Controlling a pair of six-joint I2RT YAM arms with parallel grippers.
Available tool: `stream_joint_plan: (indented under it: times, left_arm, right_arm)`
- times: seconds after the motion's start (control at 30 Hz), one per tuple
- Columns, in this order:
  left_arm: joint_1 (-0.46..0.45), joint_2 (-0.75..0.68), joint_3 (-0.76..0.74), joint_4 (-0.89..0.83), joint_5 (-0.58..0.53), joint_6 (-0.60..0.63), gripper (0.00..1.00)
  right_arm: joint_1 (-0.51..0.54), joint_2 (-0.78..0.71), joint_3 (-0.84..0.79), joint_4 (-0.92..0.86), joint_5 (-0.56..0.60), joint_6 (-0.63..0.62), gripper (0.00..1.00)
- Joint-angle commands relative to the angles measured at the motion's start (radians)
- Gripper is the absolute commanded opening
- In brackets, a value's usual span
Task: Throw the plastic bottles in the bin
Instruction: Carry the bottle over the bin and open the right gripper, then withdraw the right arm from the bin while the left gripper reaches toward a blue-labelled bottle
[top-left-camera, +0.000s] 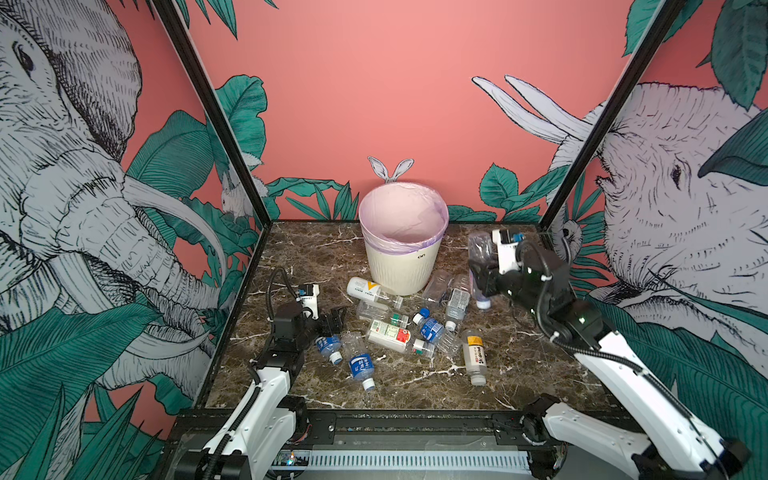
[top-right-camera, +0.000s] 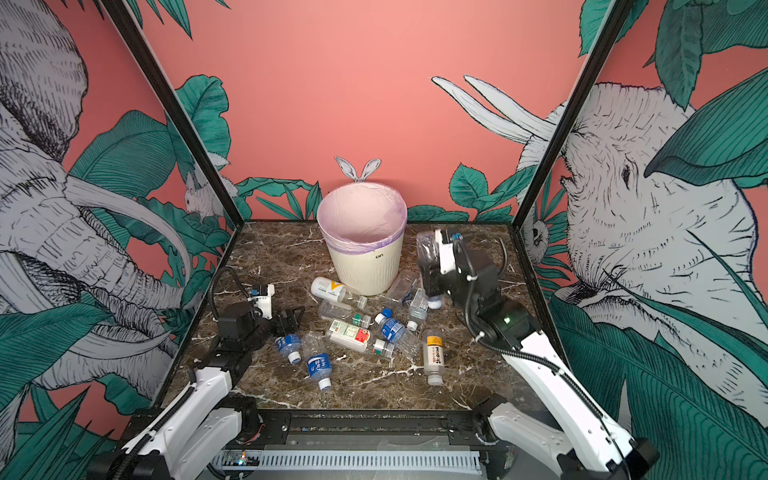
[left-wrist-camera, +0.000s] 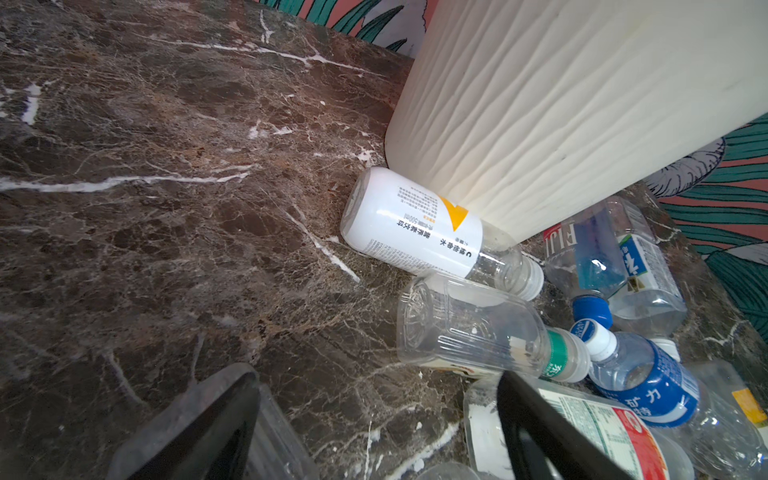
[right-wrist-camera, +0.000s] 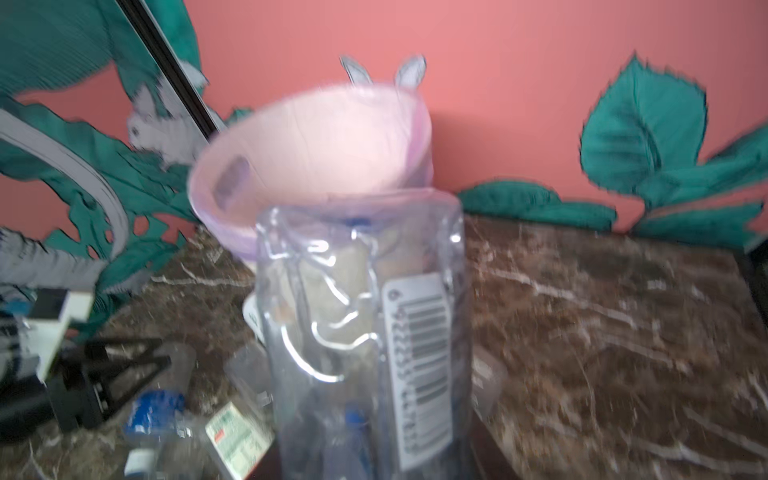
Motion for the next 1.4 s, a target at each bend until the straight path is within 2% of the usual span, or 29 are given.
stream_joint_plan:
  times: [0.0,0.1,0.13,0.27,0.33,0.37,0.43,0.57,0.7,0.8,0.93,0.97,1.03,1.13,1.37]
  left_arm:
    - [-0.004,-0.018,-0.015,0.018,0.009,0.003,0.9]
    - [-0.003,-0.019,-0.014,0.013,0.003,0.005,0.9]
    - [-0.003,-0.02,-0.014,0.011,0.0,0.005,0.9]
    - [-0.004,-0.024,-0.011,-0.002,-0.013,0.005,0.9]
    - [-0.004,-0.025,-0.01,-0.006,-0.018,0.0,0.92]
    - [-0.004,-0.026,-0.009,-0.013,-0.026,-0.003,0.93]
    - [-0.004,-0.026,-0.007,-0.015,-0.033,-0.008,0.94]
    - [-0.004,-0.036,-0.002,-0.011,-0.006,-0.018,0.98]
    - [-0.004,-0.068,-0.018,0.021,0.005,-0.058,1.0]
    - [-0.004,-0.069,-0.043,0.088,-0.012,-0.152,1.0]
    - [-0.005,-0.042,-0.032,0.174,0.1,-0.173,1.0]
    - [-0.008,-0.033,0.001,0.125,0.095,-0.163,1.0]
    - [-0.03,-0.042,0.074,-0.042,0.004,-0.116,1.0]
    - [-0.074,-0.084,0.149,-0.205,-0.158,-0.072,0.99]
    - [-0.144,-0.102,0.27,-0.467,-0.333,-0.112,0.99]
  right_arm:
    - [0.01,0.212,0.339,0.01,-0.013,-0.031,0.42]
    - [0.01,0.488,0.724,-0.095,-0.041,-0.004,0.42]
    - [0.01,0.602,0.876,-0.156,-0.044,0.008,0.5]
    - [0.006,0.982,1.45,-0.432,-0.028,0.033,0.96]
    - [0.008,1.081,1.627,-0.515,-0.011,0.039,0.99]
    - [0.006,1.091,1.651,-0.518,-0.014,0.04,0.99]
    - [0.007,1.045,1.567,-0.454,-0.016,0.046,0.99]
    - [0.008,0.852,1.242,-0.262,-0.04,0.036,0.99]
    - [0.011,0.723,1.067,-0.23,-0.017,0.012,0.99]
    - [0.013,0.625,0.917,-0.208,0.011,0.002,0.99]
    - [0.013,0.48,0.692,-0.163,0.044,-0.006,0.99]
    - [0.014,0.441,0.634,-0.146,0.06,-0.004,0.99]
    - [0.013,0.388,0.547,-0.139,0.082,0.003,0.99]
    - [0.013,0.315,0.421,-0.154,0.119,0.017,0.99]
    - [0.011,0.16,0.11,-0.165,0.17,0.03,0.99]
